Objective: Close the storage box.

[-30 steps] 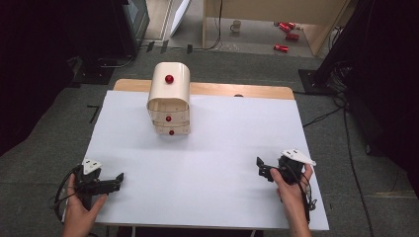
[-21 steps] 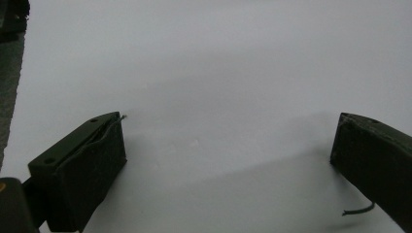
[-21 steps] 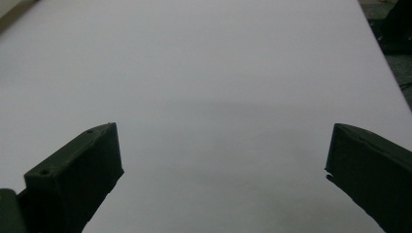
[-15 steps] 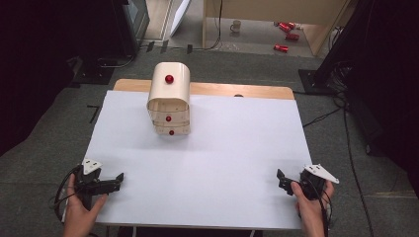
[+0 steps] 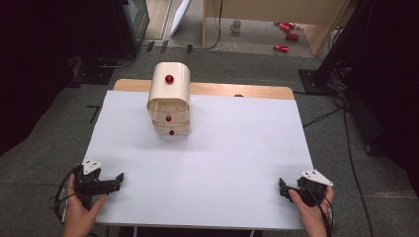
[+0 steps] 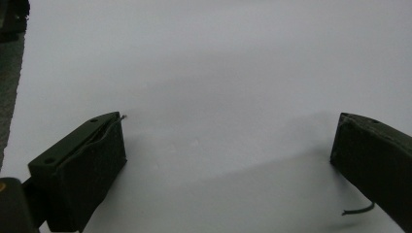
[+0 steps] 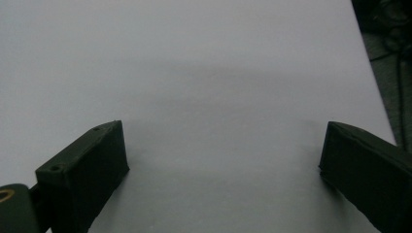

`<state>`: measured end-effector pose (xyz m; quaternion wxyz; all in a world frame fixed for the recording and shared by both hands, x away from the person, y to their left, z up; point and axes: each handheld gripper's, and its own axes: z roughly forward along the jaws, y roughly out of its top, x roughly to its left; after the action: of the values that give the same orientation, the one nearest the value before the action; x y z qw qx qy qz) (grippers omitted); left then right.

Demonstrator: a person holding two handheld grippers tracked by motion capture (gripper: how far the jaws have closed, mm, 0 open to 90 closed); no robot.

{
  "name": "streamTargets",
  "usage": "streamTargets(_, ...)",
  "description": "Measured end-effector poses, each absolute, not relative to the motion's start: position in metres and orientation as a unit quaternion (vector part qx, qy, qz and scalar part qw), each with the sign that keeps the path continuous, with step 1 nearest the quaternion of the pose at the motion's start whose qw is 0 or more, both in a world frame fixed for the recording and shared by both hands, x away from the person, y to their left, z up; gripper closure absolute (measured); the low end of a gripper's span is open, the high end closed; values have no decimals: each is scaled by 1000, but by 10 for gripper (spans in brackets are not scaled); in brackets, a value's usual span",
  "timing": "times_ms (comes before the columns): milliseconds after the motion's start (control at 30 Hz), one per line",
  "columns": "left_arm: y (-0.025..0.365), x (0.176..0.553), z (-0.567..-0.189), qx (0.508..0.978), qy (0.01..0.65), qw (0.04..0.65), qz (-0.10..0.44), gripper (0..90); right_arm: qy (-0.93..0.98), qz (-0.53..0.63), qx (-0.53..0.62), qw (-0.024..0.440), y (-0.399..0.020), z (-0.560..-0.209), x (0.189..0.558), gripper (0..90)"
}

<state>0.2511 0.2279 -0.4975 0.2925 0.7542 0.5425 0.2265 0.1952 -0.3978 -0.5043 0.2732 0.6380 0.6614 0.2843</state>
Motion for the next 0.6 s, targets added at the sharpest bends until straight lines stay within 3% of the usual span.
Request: streamTargets(600,228,251,-497,754,542,293,227,0,658,291,641,265,-400,-505,195,26)
